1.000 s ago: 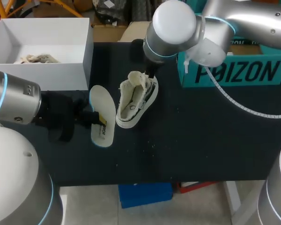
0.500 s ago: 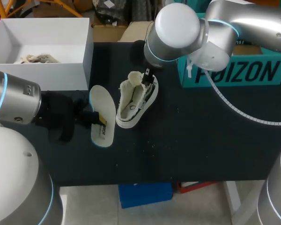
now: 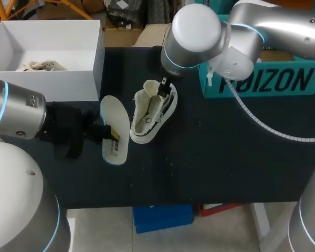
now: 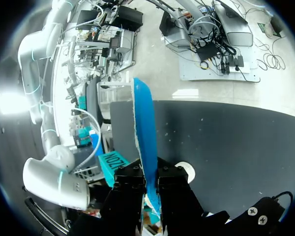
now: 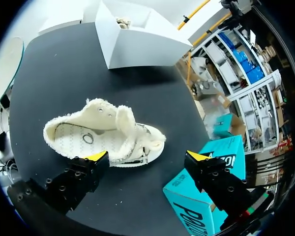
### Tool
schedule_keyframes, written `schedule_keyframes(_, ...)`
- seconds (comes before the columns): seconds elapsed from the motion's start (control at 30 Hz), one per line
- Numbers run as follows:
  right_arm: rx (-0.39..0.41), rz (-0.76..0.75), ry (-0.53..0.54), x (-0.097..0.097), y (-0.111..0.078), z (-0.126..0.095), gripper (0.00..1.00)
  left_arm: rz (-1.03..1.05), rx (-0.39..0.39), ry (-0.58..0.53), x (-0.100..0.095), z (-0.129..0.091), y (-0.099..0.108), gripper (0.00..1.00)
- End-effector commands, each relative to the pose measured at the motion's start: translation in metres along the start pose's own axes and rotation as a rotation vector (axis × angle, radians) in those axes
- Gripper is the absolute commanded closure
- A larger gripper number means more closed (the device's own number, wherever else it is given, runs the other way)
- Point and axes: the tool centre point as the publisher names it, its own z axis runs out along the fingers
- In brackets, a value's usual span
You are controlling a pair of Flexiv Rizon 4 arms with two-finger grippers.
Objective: Take the shoe out of the shoebox, open the shoe tongue, remove and reinsert the insole, then place the shoe into the shoebox
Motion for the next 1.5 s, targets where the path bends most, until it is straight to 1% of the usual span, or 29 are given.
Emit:
schedule_keyframes(0.03, 0.004, 0.005, 0.003, 0.003, 0.003, 0.004, 0.00, 0.002, -0.001, 0.000, 0.001, -0.001, -0.001, 1.00)
schedule_keyframes(0.23, 0.007, 0.029, 0.010, 0.004, 0.006, 0.005, 0.00, 0.002, -0.001, 0.000, 0.001, -0.001, -0.001, 1.00)
schedule_keyframes(0.33, 0.000, 0.063, 0.021, 0.007, 0.008, 0.008, 0.00, 0.002, -0.001, 0.000, 0.001, -0.001, -0.001, 1.00)
schedule_keyframes(0.47, 0.007, 0.071, 0.030, 0.013, 0.008, 0.016, 0.00, 0.002, -0.001, 0.000, 0.001, -0.001, -0.001, 1.00)
schedule_keyframes(0.6, 0.018, 0.093, 0.048, 0.018, 0.002, 0.025, 0.00, 0.002, -0.001, 0.000, 0.001, -0.001, -0.001, 1.00)
schedule_keyframes(0.77, 0.029, 0.115, 0.060, 0.022, -0.005, 0.030, 0.00, 0.002, -0.001, 0.000, 0.001, -0.001, -0.001, 1.00)
schedule_keyframes(0.8, 0.030, 0.114, 0.061, 0.022, -0.005, 0.030, 0.04, 0.002, -0.001, 0.000, 0.001, -0.001, -0.001, 1.00)
schedule_keyframes(0.83, 0.032, 0.115, 0.062, 0.022, -0.006, 0.032, 0.20, 0.002, -0.001, 0.000, 0.001, -0.001, -0.001, 1.00)
schedule_keyframes(0.87, 0.032, 0.115, 0.063, 0.021, -0.007, 0.033, 0.46, 0.002, -0.001, 0.000, 0.001, -0.001, -0.001, 1.00)
schedule_keyframes(0.9, 0.033, 0.115, 0.063, 0.021, -0.007, 0.033, 0.58, 0.002, -0.001, 0.000, 0.001, -0.001, -0.001, 1.00)
schedule_keyframes(0.93, 0.033, 0.114, 0.063, 0.021, -0.007, 0.033, 0.72, 0.002, -0.001, 0.000, 0.001, -0.001, -0.001, 1.00)
schedule_keyframes(0.97, 0.033, 0.113, 0.064, 0.021, -0.006, 0.033, 0.83, 0.002, -0.001, 0.000, 0.001, -0.001, -0.001, 1.00)
schedule_keyframes(1.0, 0.033, 0.112, 0.064, 0.021, -0.006, 0.034, 0.98, 0.002, -0.001, 0.000, 0.001, -0.001, -0.001, 1.00)
schedule_keyframes(1.03, 0.034, 0.110, 0.064, 0.020, -0.005, 0.034, 1.00, 0.002, -0.001, 0.000, 0.001, -0.001, -0.001, 1.00)
schedule_keyframes(1.23, 0.046, 0.062, 0.057, 0.016, -0.001, 0.036, 1.00, 0.002, -0.001, 0.000, 0.001, -0.001, -0.001, 1.00)
schedule_keyframes(1.5, 0.053, 0.015, 0.041, 0.010, 0.005, 0.031, 1.00, 0.002, -0.001, 0.000, 0.001, -0.001, -0.001, 1.00)
